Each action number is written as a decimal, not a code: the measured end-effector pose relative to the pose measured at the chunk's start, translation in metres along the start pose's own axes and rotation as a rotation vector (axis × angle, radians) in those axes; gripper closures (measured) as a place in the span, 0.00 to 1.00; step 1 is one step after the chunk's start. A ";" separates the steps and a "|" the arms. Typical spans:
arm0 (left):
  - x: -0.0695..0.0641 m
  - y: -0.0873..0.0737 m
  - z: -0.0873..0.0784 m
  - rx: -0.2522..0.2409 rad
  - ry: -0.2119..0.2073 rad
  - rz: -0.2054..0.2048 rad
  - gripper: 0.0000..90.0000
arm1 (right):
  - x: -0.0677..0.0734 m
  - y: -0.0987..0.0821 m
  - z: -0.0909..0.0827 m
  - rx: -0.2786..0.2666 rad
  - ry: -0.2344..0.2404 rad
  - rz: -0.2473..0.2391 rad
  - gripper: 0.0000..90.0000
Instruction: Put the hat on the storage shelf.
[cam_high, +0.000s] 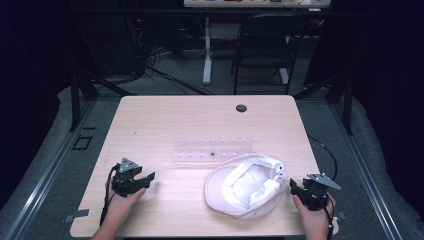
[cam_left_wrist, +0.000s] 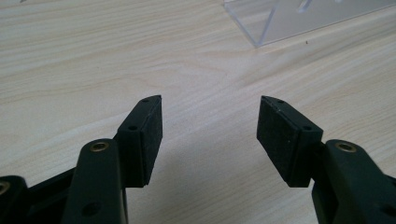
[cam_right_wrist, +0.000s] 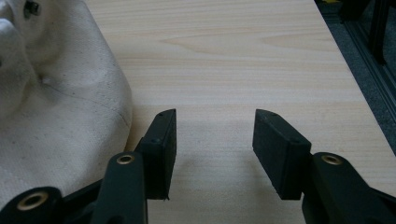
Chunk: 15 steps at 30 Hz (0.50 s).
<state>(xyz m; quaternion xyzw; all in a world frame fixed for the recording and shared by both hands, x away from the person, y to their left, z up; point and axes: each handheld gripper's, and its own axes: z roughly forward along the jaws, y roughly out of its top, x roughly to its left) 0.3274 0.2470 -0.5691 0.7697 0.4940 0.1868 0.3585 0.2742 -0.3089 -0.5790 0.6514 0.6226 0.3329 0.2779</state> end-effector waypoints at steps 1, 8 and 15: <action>0.000 0.000 0.000 -0.004 -0.003 -0.006 0.46 | 0.000 0.000 0.000 -0.002 0.002 -0.001 0.57; 0.002 0.001 -0.001 -0.041 -0.035 -0.037 0.47 | 0.001 0.000 -0.005 -0.016 0.009 -0.010 0.57; 0.002 0.001 -0.001 -0.051 -0.014 -0.046 0.47 | 0.003 -0.001 -0.006 0.041 0.010 -0.002 0.59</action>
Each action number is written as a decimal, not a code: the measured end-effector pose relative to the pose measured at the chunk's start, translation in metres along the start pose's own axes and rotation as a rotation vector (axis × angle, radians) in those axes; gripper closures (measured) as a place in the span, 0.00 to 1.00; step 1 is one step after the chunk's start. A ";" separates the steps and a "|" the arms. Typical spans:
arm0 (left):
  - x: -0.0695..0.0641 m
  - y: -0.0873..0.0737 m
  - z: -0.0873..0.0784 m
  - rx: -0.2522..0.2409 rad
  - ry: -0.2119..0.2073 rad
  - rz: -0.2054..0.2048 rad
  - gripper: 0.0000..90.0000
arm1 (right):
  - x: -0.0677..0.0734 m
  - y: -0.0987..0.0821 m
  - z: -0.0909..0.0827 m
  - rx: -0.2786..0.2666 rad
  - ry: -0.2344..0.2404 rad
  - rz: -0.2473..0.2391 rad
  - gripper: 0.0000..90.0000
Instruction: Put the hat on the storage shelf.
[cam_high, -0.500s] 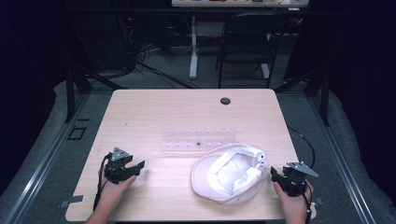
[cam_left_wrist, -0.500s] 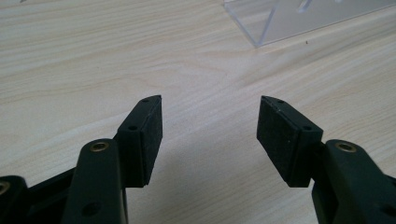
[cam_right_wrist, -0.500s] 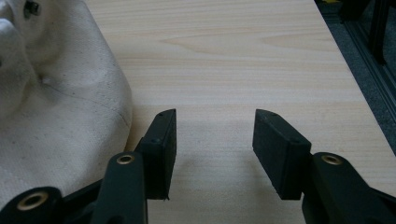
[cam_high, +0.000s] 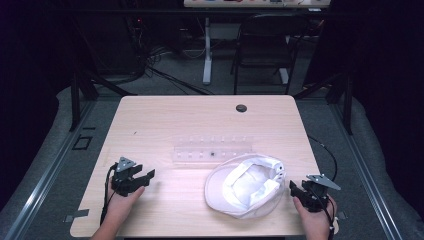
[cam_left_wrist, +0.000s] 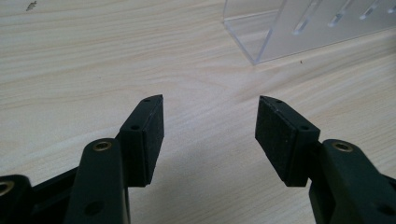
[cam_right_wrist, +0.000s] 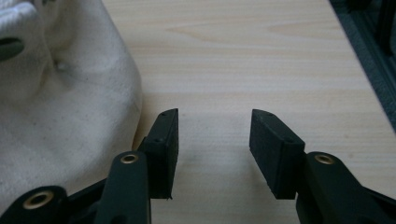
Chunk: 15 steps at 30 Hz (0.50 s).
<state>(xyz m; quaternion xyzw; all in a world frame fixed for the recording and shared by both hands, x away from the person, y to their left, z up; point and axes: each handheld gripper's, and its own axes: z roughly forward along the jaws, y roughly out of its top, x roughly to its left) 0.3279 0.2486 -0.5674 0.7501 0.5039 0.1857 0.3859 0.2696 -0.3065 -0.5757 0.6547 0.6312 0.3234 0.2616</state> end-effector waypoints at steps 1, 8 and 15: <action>0.000 0.000 0.000 -0.001 0.003 0.003 0.47 | 0.001 0.000 0.000 0.012 0.005 0.003 0.60; -0.003 0.000 -0.002 -0.010 0.008 0.009 0.47 | 0.004 0.007 -0.002 0.099 0.051 0.001 0.63; -0.004 0.000 0.000 0.008 0.006 0.019 0.48 | 0.010 0.011 -0.003 0.153 0.071 -0.035 0.63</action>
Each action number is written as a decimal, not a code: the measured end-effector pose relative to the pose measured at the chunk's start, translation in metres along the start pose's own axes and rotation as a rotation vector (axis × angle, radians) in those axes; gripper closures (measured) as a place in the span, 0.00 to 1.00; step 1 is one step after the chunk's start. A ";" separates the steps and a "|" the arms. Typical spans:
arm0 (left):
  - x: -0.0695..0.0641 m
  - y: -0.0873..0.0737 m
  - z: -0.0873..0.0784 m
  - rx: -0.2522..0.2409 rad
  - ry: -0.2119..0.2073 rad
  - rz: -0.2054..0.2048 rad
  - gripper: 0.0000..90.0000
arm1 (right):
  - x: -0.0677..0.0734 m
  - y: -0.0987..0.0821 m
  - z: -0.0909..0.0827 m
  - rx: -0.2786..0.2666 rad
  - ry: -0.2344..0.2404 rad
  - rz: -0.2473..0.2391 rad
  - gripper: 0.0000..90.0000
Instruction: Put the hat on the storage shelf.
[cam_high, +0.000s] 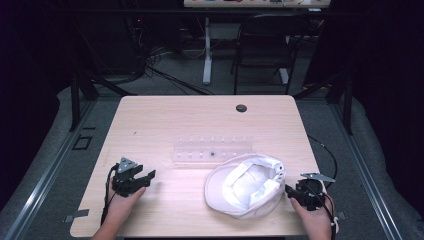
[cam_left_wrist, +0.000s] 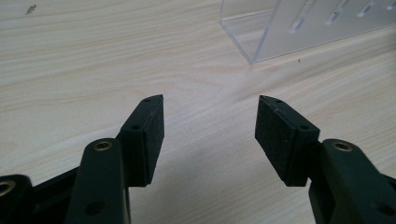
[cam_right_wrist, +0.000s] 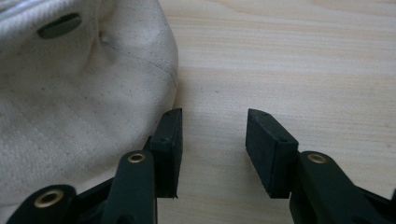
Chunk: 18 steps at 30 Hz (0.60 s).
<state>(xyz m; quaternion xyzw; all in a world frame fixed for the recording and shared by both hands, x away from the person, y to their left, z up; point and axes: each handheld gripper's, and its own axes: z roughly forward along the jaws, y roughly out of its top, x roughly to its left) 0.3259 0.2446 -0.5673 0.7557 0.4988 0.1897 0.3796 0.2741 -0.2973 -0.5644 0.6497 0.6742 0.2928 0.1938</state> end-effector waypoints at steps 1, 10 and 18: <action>-0.001 0.000 0.001 0.005 0.000 -0.005 0.48 | -0.001 0.001 -0.001 0.008 0.006 0.000 0.63; -0.002 0.000 0.001 0.025 0.012 0.002 0.50 | 0.000 0.015 -0.007 0.053 0.030 -0.023 0.65; -0.003 -0.002 0.002 0.040 0.014 0.010 0.50 | -0.005 0.033 -0.014 0.107 0.065 -0.004 0.65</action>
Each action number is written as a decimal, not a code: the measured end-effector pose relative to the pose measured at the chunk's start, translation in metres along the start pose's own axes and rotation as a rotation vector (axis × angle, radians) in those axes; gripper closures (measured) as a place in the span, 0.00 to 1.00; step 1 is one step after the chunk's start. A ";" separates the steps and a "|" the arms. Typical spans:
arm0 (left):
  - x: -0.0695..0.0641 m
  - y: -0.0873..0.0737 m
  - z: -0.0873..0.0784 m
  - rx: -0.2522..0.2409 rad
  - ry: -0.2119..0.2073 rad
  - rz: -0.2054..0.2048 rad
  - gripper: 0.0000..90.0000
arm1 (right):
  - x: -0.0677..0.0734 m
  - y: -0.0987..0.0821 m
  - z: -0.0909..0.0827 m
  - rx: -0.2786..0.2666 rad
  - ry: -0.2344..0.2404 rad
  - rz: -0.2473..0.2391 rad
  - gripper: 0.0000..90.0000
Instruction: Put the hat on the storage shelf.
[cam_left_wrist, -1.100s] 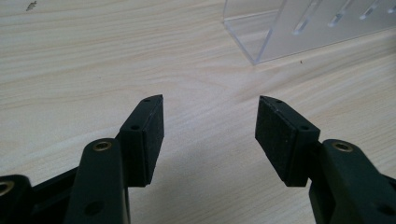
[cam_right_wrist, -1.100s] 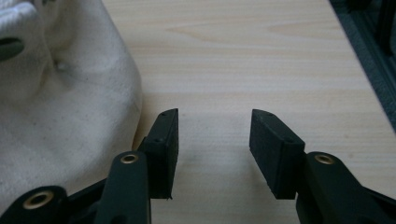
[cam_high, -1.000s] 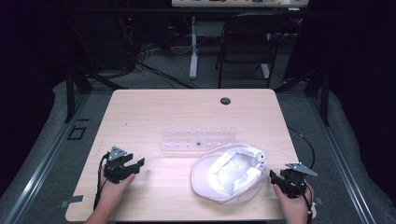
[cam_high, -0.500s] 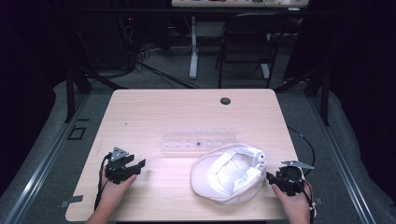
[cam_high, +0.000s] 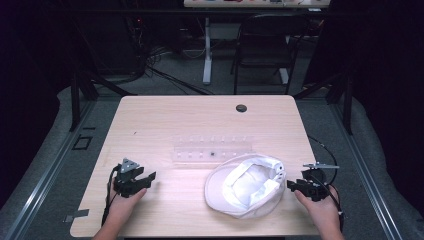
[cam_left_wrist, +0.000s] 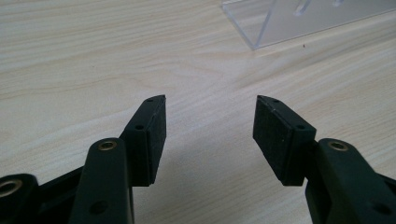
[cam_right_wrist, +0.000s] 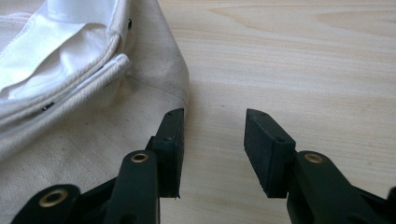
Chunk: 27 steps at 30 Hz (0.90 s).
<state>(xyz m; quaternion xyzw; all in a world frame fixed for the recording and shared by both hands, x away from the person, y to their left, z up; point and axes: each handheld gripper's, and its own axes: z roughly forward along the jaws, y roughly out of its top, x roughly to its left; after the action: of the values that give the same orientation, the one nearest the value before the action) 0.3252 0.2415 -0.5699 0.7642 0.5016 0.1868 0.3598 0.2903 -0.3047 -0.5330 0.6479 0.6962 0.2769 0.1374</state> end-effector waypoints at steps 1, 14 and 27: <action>0.000 0.000 0.000 -0.002 -0.001 0.003 0.50 | 0.000 0.001 -0.001 0.007 0.001 0.001 0.65; -0.001 0.000 0.001 0.006 0.008 0.002 0.50 | -0.001 0.021 -0.011 0.080 0.034 0.022 0.66; -0.001 0.000 0.002 0.011 0.004 0.007 0.50 | 0.009 0.049 -0.017 0.121 -0.004 -0.044 0.65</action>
<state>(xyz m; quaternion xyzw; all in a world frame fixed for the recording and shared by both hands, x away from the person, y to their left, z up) 0.3256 0.2399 -0.5712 0.7676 0.5005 0.1869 0.3541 0.3206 -0.2994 -0.4897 0.6402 0.7253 0.2299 0.1055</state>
